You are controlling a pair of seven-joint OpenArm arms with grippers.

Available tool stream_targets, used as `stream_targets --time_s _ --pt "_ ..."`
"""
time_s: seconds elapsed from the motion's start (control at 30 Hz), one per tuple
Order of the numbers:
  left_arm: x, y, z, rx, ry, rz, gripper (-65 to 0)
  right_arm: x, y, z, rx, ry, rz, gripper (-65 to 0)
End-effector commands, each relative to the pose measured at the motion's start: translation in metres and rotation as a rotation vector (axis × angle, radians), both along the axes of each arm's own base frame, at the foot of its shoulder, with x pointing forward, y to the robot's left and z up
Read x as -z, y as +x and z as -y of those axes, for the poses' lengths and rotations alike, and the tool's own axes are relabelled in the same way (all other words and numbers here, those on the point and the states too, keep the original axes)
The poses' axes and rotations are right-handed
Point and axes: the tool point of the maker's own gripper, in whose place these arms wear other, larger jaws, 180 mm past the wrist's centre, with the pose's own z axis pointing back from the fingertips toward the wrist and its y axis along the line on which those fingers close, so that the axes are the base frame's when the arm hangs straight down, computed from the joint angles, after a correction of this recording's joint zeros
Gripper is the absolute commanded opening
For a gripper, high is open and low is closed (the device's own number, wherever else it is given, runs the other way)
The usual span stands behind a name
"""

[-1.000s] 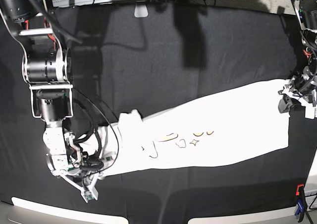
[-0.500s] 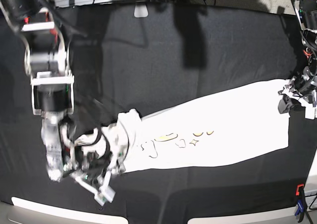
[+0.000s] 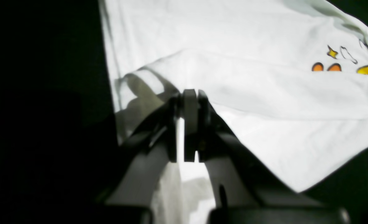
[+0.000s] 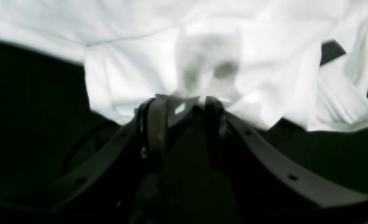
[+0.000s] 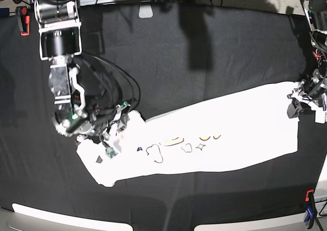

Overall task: Layout the t-shirt on the table in an organized manner, then fold the t-shirt properly
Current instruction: 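Pull the grasped shirt edge outward with the right gripper, unfolding it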

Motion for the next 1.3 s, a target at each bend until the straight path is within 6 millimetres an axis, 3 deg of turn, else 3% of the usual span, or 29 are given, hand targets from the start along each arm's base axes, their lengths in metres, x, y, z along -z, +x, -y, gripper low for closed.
stream_targets --time_s 0.0,0.3,0.47,0.6,0.7,0.87,0.97,1.1,1.27 --pt "-0.023 0.012 -0.010 -0.014 0.007 0.070 -65.0 -0.024 0.019 -0.002 0.012 0.030 0.090 -46.8" --pt "-0.023 0.012 -0.010 -0.014 0.007 0.071 -65.0 -0.022 0.023 0.011 0.124 0.026 0.081 -46.8" --pt "-0.024 0.012 -0.010 -0.017 0.006 0.078 -65.0 -0.023 0.022 0.004 0.133 0.081 0.074 -47.5" --pt "-0.024 0.012 -0.010 -0.017 0.006 0.078 -65.0 -0.024 0.021 -0.001 0.132 0.119 0.063 -65.0" --pt "-0.025 0.013 -0.011 -0.020 0.004 0.085 -65.0 -0.026 0.022 -0.002 0.121 0.119 0.070 -65.0" --pt "-0.042 0.017 -0.017 -0.066 -0.088 0.154 -65.0 -0.048 0.023 -0.009 0.077 0.106 0.122 -65.0" --pt "-0.050 0.014 -0.033 -0.117 -0.111 0.170 -65.0 -0.065 0.016 -0.015 0.047 0.090 0.161 -65.0" --pt "-0.056 -0.006 -0.064 -0.232 -0.206 0.206 -65.0 -0.081 -0.004 -0.021 0.025 0.084 0.214 -65.0" --pt "-0.041 -0.049 -0.087 -0.316 -0.219 0.176 -65.0 -0.091 -0.033 -0.006 0.068 0.073 0.243 -65.0"
